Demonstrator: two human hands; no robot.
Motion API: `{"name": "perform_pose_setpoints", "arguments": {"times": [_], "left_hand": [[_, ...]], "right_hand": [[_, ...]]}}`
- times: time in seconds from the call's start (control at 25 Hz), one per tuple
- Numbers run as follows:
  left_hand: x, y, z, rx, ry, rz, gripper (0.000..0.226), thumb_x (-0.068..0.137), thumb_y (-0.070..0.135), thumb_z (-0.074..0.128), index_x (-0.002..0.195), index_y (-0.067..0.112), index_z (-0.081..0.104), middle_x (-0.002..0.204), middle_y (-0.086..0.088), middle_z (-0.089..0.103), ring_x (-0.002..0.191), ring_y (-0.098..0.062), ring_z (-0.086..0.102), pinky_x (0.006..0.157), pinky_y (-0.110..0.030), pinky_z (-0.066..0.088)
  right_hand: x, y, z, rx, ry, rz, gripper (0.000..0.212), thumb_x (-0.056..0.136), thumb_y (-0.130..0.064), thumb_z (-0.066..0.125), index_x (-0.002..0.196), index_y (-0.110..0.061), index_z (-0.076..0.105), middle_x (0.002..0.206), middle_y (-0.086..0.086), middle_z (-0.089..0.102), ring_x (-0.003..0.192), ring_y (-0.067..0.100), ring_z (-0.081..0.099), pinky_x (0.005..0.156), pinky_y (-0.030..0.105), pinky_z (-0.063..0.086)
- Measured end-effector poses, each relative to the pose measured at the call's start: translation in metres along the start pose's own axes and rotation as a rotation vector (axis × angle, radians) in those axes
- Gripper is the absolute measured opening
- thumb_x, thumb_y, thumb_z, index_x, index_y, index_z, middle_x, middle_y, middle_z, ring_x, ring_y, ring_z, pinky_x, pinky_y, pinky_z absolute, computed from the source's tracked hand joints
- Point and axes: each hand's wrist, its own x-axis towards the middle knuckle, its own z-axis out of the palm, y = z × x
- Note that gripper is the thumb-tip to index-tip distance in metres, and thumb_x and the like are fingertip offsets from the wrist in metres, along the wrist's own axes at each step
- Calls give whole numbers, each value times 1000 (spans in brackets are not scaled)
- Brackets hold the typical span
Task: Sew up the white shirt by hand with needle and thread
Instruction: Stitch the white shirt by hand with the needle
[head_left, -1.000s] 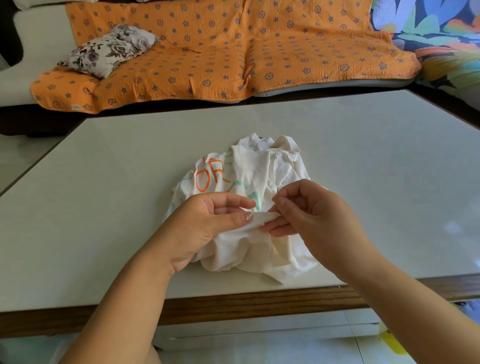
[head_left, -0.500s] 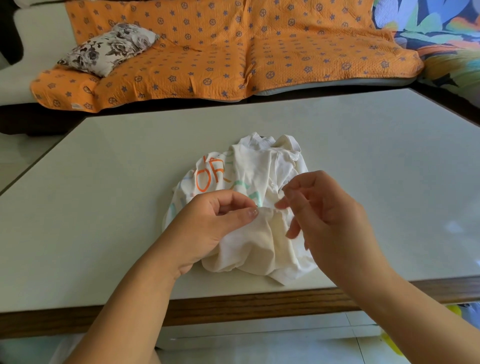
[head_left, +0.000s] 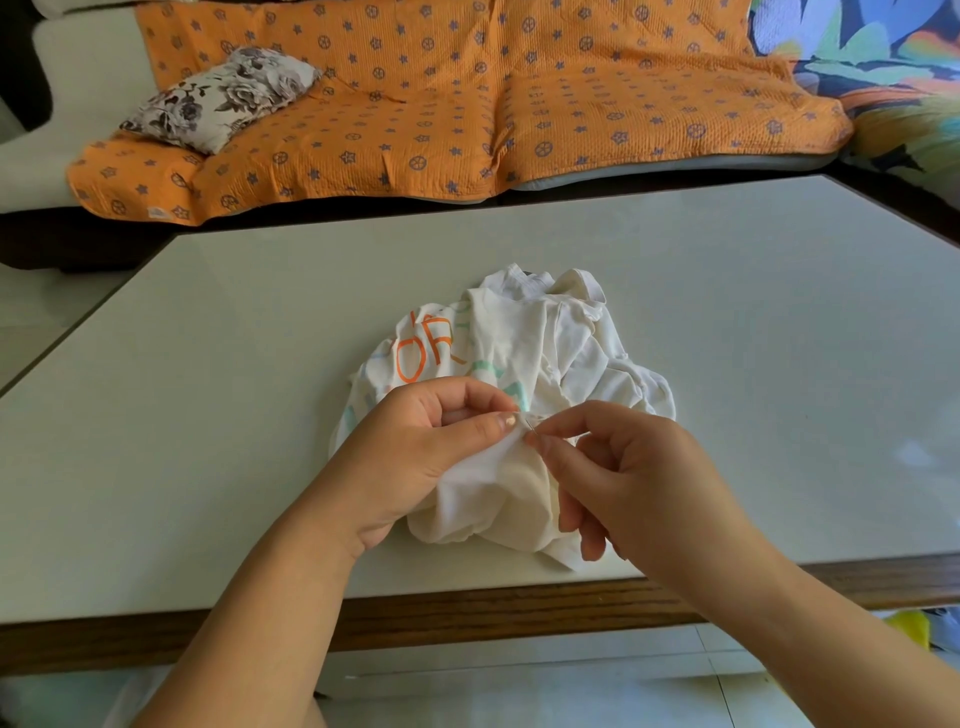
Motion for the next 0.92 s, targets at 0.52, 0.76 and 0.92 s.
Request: {"name": "perform_pose_setpoints", "arguments": {"times": [0.52,0.76,0.92], "left_hand": [[1,-2,-1,24,-27,8,9,68,27,72,77,26,76,85,-4,74,81,-12,69,74,-23,52],[2,-5,3,69,-31,27,5,73,24,71,76,25,75,83,0,75,84,-7,69,77,-18,50],[2,-7,8,77,26,32,10,73,28,73,83,26,76,90,0,77,93,-9,71,88,-23,50]], "right_hand": [[2,4,2,-1,-10,12,13,95,-29,58,85,-27,65,54,2,66,39,10,54,41,15,39],[4,8,7,-19,24,-2,14,98,-29,54,87,-24,62,57,0,68,40,8,56,45,19,45],[6,9,7,8,43,9,14,98,-28,54,87,-21,61,59,1,69,42,11,58,45,22,47]]}}
